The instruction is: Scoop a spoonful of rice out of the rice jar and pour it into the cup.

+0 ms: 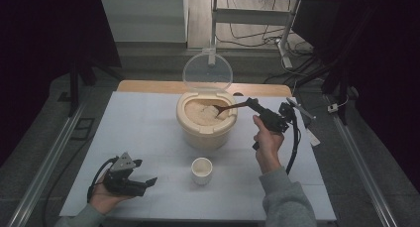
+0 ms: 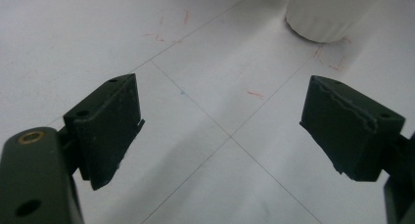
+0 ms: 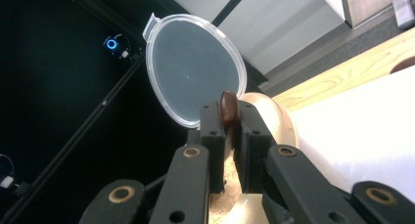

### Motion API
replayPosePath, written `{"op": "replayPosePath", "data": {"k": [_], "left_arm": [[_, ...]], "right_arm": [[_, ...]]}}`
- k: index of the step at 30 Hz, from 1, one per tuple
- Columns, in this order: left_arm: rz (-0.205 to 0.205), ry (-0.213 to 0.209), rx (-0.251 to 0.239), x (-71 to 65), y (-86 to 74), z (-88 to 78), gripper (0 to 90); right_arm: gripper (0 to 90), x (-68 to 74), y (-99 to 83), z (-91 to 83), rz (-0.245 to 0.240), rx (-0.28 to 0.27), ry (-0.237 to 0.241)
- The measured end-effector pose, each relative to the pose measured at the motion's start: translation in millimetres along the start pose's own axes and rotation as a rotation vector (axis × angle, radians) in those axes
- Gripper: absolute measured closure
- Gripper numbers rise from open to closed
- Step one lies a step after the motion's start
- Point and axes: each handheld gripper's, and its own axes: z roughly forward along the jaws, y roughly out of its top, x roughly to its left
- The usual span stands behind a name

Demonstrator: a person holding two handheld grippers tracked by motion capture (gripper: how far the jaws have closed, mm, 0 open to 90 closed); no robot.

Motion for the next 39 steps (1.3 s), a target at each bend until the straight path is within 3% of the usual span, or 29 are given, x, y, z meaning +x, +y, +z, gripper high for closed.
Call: {"op": "replayPosePath", "data": {"k": [12,39], "left_arm": [[0.007,0.004,0.003,-0.5,0.4,0.7,14.8],[0.006,0.009,0.004,0.2,0.5,0.7,15.0]], "right_arm": [[83.1,-1.2,3.3,-3.6,0.037,-0.001,0.008],[83.1,6.0,7.9,-9.1,0.063,0.034,0.061]]}}
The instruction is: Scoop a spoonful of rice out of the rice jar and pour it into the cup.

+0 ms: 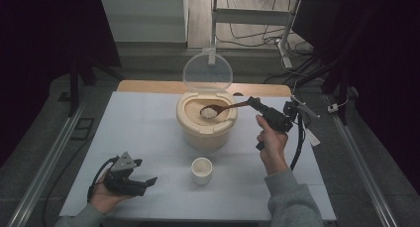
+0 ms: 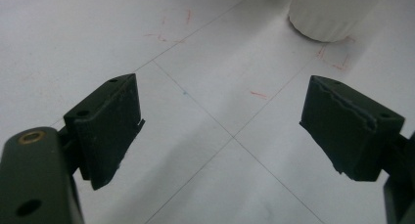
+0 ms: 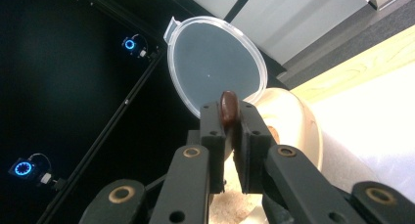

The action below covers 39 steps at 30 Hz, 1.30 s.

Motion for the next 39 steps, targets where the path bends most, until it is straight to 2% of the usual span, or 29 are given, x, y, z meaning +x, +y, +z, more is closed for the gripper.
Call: {"op": "replayPosePath", "data": {"k": [9,14,23,29,39], "left_arm": [[-0.002,-0.001,0.003,0.2,-0.2,0.8,15.0],[-0.003,0.001,0.002,0.5,-0.3,0.3,15.0],[-0.007,0.002,0.005,1.9,-0.5,0.8,15.0],[-0.01,0.003,0.007,2.4,-0.6,1.4,15.0],[-0.009,0.004,0.011,3.2,-0.4,2.8,15.0]], "right_arm": [[83.2,-1.5,-0.9,-2.1,-0.002,0.022,0.007],[83.1,0.8,-2.7,-7.0,-0.002,0.038,0.03],[83.1,4.5,-13.6,-23.6,-0.003,0.119,0.085],[83.1,-0.8,-25.5,-37.0,-0.009,0.173,0.101],[83.1,-20.0,-46.5,-42.4,-0.005,0.253,0.071]]}}
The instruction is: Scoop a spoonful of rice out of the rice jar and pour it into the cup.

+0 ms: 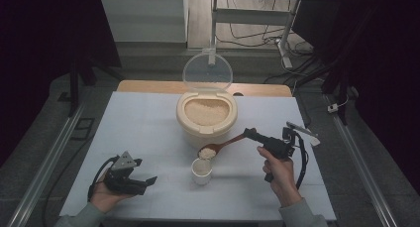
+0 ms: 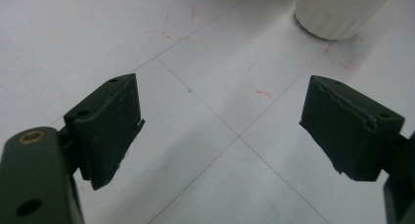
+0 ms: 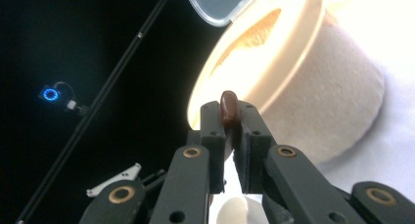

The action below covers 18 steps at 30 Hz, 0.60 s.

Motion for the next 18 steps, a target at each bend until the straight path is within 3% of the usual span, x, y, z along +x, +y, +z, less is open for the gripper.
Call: {"op": "replayPosePath", "data": {"k": [6,18], "left_arm": [[-0.002,0.001,-0.001,0.9,-0.5,-0.7,15.0],[-0.002,0.001,0.002,1.3,-1.2,-0.2,15.0]], "right_arm": [[83.1,-1.8,-5.3,7.0,-0.039,0.034,-0.033],[83.1,8.8,-7.8,14.0,-0.159,0.06,-0.084]]}}
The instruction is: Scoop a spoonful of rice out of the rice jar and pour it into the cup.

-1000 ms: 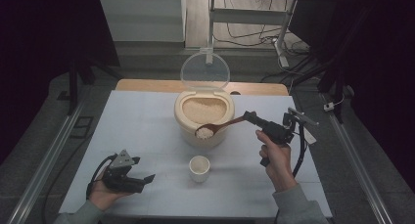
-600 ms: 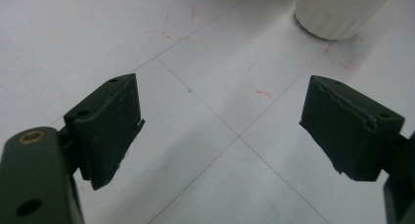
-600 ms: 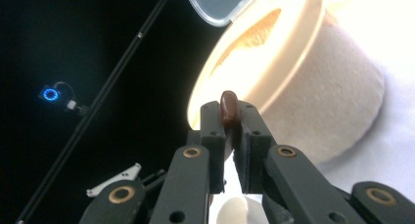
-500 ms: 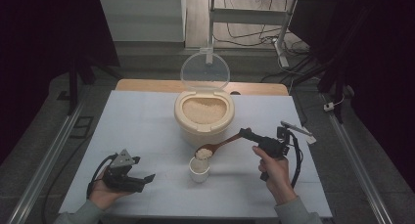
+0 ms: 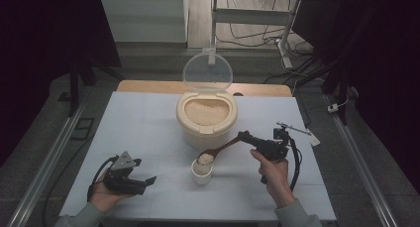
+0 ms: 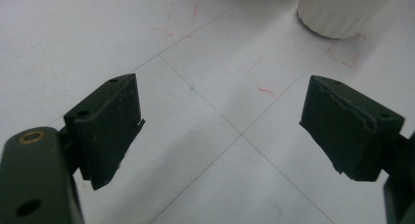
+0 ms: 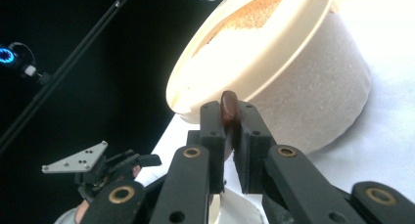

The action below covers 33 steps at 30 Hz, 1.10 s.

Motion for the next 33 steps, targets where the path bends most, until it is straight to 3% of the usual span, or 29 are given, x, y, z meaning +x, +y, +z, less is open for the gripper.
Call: {"op": "replayPosePath", "data": {"k": [11,16,19,33], "left_arm": [[0.002,0.003,-0.001,-0.1,-0.3,-0.4,15.0],[0.004,0.002,0.0,0.0,-0.5,-0.2,15.2],[0.005,0.002,0.0,-0.3,-0.4,-0.2,15.2],[0.002,0.006,-0.007,0.3,-0.5,-1.3,15.2]], "right_arm": [[83.1,12.5,-1.7,-0.9,-0.117,-0.01,-0.002],[83.1,21.7,-3.4,-4.9,-0.231,-0.027,-0.006],[83.1,25.7,-4.0,-7.7,-0.273,-0.035,0.008],[83.1,26.0,-2.0,-19.1,-0.321,-0.07,0.041]]}}
